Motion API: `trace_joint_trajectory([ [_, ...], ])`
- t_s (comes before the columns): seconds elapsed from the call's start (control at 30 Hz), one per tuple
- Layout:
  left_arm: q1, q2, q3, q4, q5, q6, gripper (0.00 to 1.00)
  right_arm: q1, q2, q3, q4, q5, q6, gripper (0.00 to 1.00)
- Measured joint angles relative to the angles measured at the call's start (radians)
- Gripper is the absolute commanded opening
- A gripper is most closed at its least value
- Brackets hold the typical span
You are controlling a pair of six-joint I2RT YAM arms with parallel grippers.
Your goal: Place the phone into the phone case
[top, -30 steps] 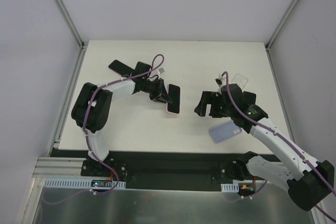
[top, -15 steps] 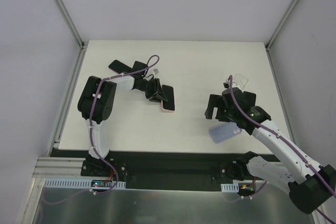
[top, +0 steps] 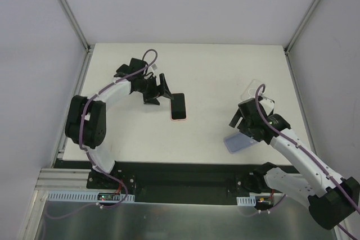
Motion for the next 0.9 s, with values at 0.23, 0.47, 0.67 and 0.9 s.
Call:
trace_joint_trajectory([
  [0.23,-0.001,-0.313,-0.047,-0.118,-0.132,0.058,0.99,-0.022,0.035,-0.066,-0.060,0.060,0.169,0.70],
  [0.47,-0.001,-0.503,-0.197,-0.210,-0.105,0.119,0.99,-0.053,0.190,-0.115,-0.097,0.098,0.308,0.68],
  [0.67,-0.001,-0.611,-0.302,-0.288,-0.112,0.155,0.99,-0.068,0.266,-0.139,-0.092,0.112,0.378,0.68],
  [0.9,-0.001,-0.681,-0.307,-0.315,-0.185,0.178,0.99,-0.077,0.329,-0.156,-0.072,0.110,0.441,0.52],
])
